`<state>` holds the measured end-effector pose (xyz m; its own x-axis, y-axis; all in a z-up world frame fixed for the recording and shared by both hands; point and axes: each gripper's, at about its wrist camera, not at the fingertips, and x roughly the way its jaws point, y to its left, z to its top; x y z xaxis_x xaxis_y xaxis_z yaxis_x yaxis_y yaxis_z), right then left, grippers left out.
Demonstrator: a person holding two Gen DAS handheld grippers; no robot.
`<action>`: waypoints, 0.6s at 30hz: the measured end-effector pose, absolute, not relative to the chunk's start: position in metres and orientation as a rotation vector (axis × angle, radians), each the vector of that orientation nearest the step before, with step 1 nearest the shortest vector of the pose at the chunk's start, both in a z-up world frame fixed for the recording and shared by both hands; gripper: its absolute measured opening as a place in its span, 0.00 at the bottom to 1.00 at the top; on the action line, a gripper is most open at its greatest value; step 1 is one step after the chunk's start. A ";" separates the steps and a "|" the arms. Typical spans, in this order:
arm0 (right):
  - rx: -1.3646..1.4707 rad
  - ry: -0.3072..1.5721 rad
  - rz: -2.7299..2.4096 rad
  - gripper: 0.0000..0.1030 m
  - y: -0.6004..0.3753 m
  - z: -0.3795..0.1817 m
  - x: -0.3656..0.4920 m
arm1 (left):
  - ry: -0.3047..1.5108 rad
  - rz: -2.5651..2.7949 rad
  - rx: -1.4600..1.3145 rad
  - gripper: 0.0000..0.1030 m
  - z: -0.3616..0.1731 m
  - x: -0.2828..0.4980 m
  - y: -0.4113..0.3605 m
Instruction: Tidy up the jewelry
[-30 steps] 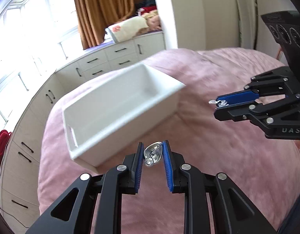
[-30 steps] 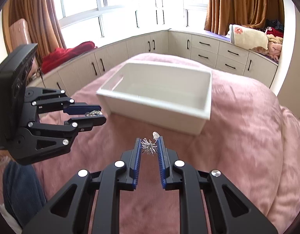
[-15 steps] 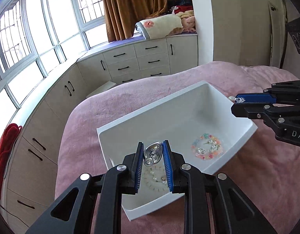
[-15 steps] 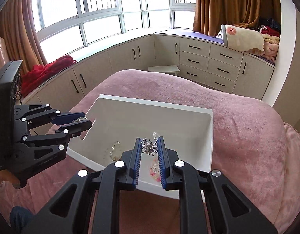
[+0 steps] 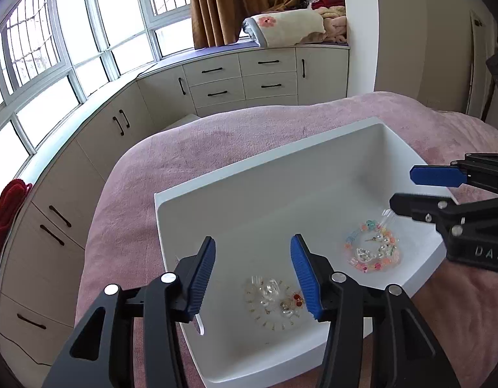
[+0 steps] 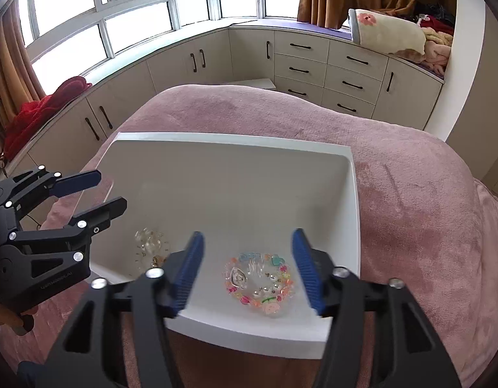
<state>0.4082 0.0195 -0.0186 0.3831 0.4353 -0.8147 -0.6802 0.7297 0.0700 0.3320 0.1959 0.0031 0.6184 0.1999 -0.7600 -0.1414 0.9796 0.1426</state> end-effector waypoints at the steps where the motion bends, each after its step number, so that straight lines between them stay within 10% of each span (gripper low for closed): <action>1: -0.300 0.925 0.724 0.63 0.019 -0.017 0.406 | 0.879 0.198 0.075 0.56 0.005 0.332 0.195; 9: -0.383 0.757 0.598 0.88 0.005 0.015 0.376 | 0.788 0.245 0.057 0.86 0.036 0.316 0.185; 18: -0.272 0.702 0.567 0.95 -0.019 0.030 0.353 | 0.739 0.281 0.051 0.89 0.056 0.296 0.171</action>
